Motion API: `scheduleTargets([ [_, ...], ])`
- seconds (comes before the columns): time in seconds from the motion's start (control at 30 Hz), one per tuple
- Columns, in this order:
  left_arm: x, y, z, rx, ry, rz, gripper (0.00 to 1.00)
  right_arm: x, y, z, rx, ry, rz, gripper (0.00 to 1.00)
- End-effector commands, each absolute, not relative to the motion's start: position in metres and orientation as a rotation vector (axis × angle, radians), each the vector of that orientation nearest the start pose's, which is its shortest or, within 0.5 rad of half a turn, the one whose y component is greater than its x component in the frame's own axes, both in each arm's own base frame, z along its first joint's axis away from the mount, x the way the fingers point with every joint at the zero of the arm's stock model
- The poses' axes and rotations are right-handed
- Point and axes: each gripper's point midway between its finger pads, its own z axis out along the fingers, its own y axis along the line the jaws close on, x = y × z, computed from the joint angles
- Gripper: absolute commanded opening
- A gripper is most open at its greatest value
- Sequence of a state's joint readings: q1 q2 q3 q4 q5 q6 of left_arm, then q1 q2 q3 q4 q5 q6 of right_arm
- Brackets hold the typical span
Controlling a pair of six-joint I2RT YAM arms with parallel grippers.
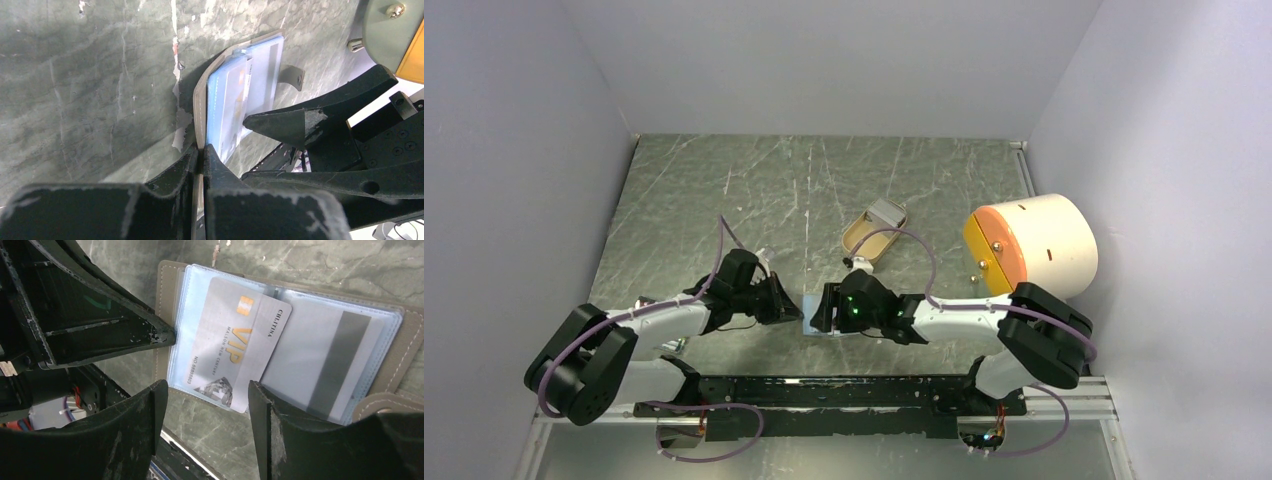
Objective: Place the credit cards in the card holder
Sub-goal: Insert the credit card into the card holder.
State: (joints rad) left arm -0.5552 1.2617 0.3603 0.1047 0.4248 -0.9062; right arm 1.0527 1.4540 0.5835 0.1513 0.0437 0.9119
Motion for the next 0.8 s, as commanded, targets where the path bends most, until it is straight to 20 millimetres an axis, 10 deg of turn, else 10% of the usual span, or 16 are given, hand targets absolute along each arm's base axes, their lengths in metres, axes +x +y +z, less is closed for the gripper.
scheduleTargets([
  [0.0, 0.18, -0.237, 0.04, -0.203, 2.587, -1.18, 0.09, 0.164, 0.332, 0.04, -0.167, 2.455, 0.935, 0.64],
  [0.77, 0.179, -0.237, 0.035, -0.2, 2.612, -1.169, 0.09, 0.184, 0.317, 0.033, -0.083, 2.442, 0.869, 0.67],
])
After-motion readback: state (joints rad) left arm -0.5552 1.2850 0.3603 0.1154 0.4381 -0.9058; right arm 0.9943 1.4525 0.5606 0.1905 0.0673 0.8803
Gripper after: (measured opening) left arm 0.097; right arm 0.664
